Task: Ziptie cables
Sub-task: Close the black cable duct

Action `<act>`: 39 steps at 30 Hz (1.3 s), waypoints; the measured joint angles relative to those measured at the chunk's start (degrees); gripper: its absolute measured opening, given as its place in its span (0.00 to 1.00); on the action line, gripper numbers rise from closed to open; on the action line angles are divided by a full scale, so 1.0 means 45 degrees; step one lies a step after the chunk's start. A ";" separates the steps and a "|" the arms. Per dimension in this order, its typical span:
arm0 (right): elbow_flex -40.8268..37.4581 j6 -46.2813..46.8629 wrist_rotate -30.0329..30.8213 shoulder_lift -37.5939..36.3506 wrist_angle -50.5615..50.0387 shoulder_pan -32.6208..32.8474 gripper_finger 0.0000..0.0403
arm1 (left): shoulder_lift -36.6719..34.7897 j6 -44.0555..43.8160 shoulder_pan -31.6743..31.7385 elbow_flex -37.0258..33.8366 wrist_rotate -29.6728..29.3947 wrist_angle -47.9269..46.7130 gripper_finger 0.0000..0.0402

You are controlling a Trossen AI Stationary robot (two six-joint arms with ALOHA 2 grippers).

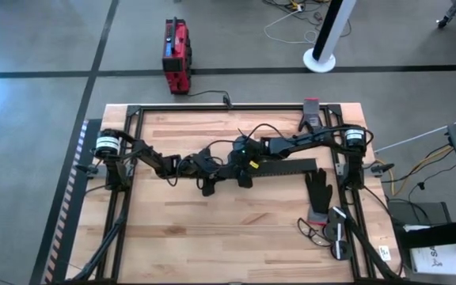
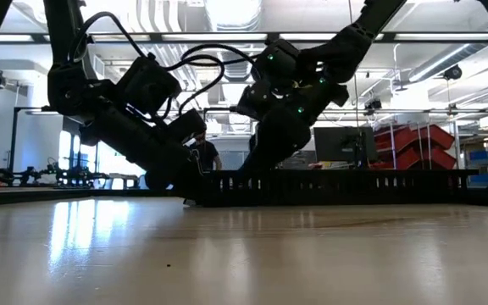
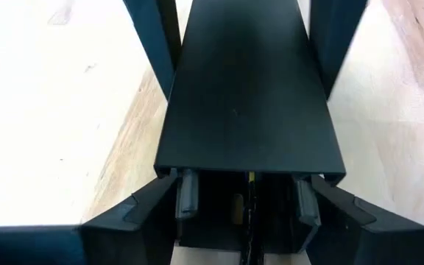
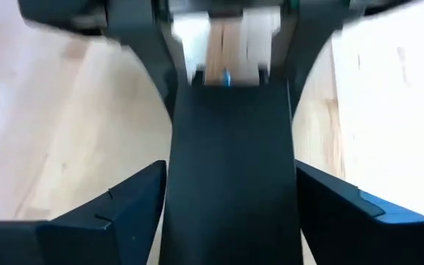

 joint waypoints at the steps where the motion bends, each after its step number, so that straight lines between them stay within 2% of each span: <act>1: -0.0001 -0.0033 0.0045 -0.0002 -0.0120 -0.0011 0.63 | 0.0000 -0.0023 0.0000 0.0000 -0.0009 -0.0012 0.51; 7: -0.0025 -0.0001 0.0113 -0.0002 -0.0248 -0.0016 0.53 | 0.0000 -0.0185 0.0000 0.0000 -0.0019 -0.0072 0.53; 19: -0.0089 0.0047 0.0055 0.0357 0.0973 -0.0045 0.53 | 0.0015 -0.0217 0.0000 0.0087 -0.0067 -0.0271 0.52; 34: -0.0060 0.0108 0.0111 0.0415 0.1102 -0.0045 0.55 | 0.0044 -0.0219 0.0000 0.0087 -0.0043 -0.0204 0.52; 39: -0.0040 -0.0192 0.0006 0.0362 0.1051 -0.0045 0.59 | -0.0042 -0.0740 0.0000 0.0087 0.0018 -0.0347 0.58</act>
